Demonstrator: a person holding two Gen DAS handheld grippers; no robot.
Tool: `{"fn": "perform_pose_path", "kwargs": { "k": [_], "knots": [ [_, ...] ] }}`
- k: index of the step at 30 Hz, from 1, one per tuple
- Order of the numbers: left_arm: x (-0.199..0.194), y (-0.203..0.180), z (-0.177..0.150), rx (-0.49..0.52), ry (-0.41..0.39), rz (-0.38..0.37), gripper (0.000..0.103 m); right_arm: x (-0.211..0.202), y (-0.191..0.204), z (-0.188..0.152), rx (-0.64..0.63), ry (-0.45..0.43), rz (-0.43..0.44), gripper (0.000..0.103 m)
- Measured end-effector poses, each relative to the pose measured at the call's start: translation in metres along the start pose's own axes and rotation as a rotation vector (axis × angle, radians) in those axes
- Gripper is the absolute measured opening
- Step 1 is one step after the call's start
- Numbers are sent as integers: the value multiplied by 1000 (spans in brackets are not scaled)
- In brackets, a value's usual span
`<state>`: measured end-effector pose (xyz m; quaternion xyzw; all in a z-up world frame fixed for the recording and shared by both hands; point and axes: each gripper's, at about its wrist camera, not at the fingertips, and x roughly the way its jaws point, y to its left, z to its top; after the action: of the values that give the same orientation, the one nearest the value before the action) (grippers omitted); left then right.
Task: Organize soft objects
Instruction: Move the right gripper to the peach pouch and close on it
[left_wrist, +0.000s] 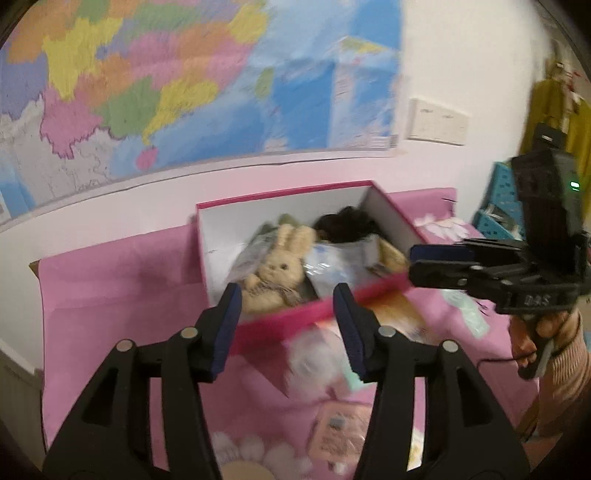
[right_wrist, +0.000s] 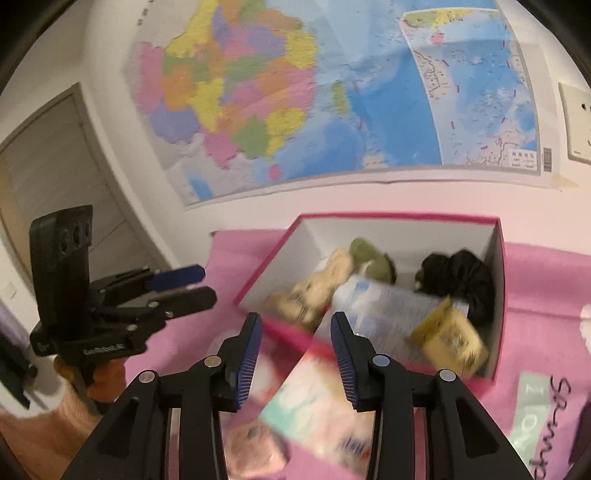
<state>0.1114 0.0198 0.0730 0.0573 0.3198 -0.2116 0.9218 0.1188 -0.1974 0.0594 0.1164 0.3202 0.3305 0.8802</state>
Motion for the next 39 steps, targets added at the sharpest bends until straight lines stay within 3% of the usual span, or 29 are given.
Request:
{"fn": "perform_pose_path", "kwargs": {
  "k": [4, 7, 12, 16, 19, 25, 33, 37, 39],
  "knots": [
    [-20, -15, -24, 19, 0, -35, 56, -6, 12, -27, -13, 64, 54, 42],
    [-23, -26, -49, 20, 46, -57, 56, 0, 21, -51, -28, 132, 70, 42],
    [-7, -35, -97, 0, 181, -68, 56, 27, 26, -84, -26, 252, 84, 43],
    [14, -34, -128, -49, 294, -58, 56, 55, 26, -91, -30, 323, 65, 43],
    [24, -28, -142, -87, 337, -53, 56, 73, 25, -92, -23, 356, 47, 43],
    [31, -27, -154, -116, 371, -81, 56, 90, 27, -93, -35, 367, 7, 45],
    [32, -31, -155, -95, 354, -83, 52, 99, 39, -103, -101, 382, -37, 46],
    [36, -32, -153, -91, 347, -81, 44, 94, 46, -105, -135, 374, -53, 43],
    [39, -32, -152, -96, 346, -85, 42, 90, 45, -105, -140, 364, -53, 37]
  ]
}}
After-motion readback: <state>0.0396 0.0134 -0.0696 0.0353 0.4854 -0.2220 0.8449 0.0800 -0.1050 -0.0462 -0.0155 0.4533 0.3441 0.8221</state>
